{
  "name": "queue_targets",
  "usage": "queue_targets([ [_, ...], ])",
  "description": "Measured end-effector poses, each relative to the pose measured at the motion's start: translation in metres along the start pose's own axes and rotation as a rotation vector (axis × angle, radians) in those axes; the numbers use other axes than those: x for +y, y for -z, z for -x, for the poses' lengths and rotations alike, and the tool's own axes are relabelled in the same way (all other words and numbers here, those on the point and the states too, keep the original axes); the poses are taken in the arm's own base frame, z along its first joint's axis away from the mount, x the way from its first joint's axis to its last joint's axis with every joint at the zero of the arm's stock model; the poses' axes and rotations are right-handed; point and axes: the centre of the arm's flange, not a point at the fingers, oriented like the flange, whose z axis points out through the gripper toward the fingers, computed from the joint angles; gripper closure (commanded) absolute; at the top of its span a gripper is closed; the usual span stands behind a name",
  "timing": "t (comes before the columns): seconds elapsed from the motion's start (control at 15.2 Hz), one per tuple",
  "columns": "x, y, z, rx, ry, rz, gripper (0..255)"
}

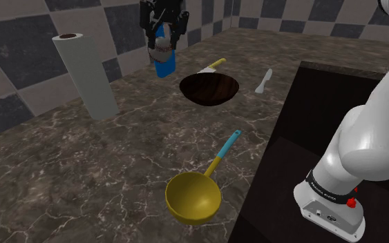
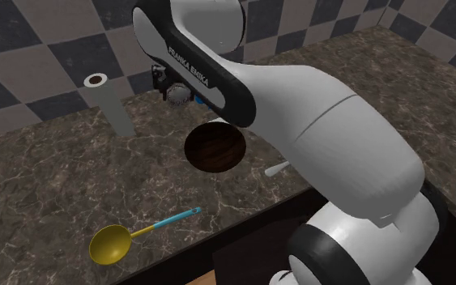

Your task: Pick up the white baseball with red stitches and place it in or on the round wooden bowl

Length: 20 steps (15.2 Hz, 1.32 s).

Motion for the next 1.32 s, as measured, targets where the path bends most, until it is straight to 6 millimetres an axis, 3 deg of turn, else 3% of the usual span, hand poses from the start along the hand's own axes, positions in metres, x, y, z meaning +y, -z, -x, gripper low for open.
queue_targets([
  [0.66,0.068,0.029,0.107,0.001,-0.001,0.0,255],
  [1.32,0.085,-0.012,0.122,0.0,0.0,-0.001,255],
])
